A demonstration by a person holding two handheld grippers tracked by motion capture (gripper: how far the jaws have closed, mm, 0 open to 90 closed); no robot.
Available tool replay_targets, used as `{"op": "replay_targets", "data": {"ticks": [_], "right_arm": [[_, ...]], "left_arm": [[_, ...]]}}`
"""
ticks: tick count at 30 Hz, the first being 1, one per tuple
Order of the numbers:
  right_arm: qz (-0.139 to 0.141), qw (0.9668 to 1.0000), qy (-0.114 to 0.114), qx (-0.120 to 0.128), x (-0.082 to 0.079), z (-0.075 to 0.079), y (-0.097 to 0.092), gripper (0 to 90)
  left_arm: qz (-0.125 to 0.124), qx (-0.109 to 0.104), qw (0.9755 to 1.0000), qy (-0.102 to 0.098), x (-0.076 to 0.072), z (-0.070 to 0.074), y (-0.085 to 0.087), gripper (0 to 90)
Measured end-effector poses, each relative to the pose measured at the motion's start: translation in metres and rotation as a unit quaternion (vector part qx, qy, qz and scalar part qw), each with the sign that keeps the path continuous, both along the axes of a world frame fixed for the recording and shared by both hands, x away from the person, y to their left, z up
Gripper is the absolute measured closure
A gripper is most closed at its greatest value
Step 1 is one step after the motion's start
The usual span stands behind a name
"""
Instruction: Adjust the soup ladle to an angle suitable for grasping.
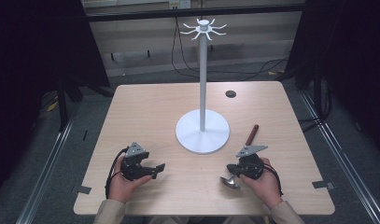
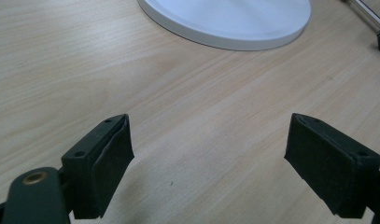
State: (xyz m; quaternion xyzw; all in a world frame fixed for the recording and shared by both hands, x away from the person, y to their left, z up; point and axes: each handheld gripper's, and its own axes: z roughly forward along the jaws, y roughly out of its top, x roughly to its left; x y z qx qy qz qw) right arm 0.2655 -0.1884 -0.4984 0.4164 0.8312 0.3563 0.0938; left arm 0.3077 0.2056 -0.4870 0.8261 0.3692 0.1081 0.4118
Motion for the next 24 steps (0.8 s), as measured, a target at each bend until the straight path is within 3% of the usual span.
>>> {"op": "replay_targets", "data": {"ticks": [8, 24], "right_arm": [[-0.011, 0.9999, 0.002, -0.003, -0.01, 0.001, -0.019, 88.8], [-0.032, 0.9993, 0.02, -0.005, -0.023, 0.003, -0.049, 88.7]], "left_arm": [[-0.004, 0.011, 0.9999, 0.001, 0.0, 0.0, -0.001, 14.7], [-0.002, 0.007, 1.0, -0.004, 0.0, -0.001, -0.003, 14.9]]}}
